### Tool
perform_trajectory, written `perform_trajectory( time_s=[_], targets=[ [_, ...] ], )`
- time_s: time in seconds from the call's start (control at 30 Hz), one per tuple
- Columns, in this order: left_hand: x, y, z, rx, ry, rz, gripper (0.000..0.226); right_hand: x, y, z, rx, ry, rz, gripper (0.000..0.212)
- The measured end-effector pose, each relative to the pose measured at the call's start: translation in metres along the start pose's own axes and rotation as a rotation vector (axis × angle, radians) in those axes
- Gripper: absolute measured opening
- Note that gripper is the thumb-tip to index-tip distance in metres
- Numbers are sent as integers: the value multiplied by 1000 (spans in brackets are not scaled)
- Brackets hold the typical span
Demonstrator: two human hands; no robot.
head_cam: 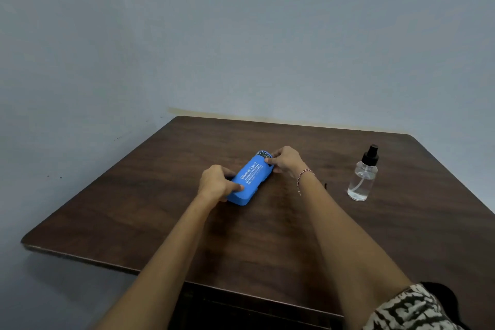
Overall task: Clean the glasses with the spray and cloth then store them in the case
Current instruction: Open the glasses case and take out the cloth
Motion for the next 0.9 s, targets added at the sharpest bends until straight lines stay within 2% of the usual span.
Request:
perform_trajectory(
  time_s=[0.13, 0.37, 0.5, 0.6, 0.8, 0.9],
  targets=[
    [20, -2, 17, -69, 90, -1, 47, 0, 19, -2, -97, -82, -10, 17],
    [48, -1, 26, -228, 304, 7, 42, -15, 58, -11, -255, 31, -23, 31],
    [59, -1, 26, -244, 428, -15, 47, -25, 78, -18, -243, 48, -25, 39],
    [64, 2, 26, -220, 504, -47, 46, -31, 87, -21, -214, 11, -29, 35],
    [67, 8, 25, -197, 539, -103, 44, -39, 100, -22, -221, 33, 57, 31],
    [67, 10, 24, -208, 534, -128, 44, -42, 107, -22, -225, -87, 104, 29]
  ],
)
Point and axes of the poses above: each hand's wrist, its own y-axis away from the middle knuckle, its own z-axis out of the back of the hand, x = y × z, the point moved 5 cm from there along -y, towards the middle knuckle, and after that the axes turned 2 degrees about -z, right-handed, at the moved point
